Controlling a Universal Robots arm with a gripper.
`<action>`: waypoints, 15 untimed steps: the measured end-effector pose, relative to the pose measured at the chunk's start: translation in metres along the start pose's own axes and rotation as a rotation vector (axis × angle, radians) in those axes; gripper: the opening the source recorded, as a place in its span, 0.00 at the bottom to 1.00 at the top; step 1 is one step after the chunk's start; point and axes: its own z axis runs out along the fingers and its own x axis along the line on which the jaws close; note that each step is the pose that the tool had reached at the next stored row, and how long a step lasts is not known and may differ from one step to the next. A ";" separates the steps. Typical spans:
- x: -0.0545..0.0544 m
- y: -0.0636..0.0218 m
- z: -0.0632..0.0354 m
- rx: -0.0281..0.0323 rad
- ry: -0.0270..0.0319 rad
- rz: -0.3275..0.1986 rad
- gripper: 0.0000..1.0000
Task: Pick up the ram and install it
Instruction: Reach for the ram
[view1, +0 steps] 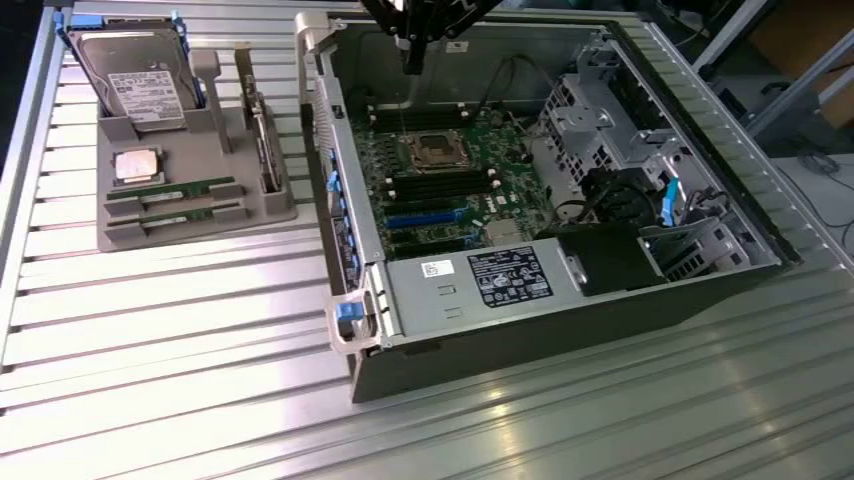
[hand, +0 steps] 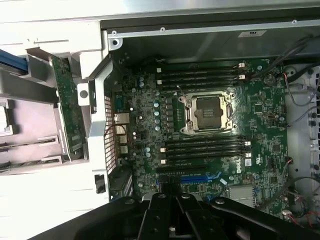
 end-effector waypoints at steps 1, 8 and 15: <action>0.000 0.0000 0.0000 0.0000 0.0000 0.000 0.10; 0.003 -0.0002 -0.0001 0.0000 0.0000 0.000 0.10; 0.008 -0.0006 -0.0002 0.0000 0.0001 0.000 0.10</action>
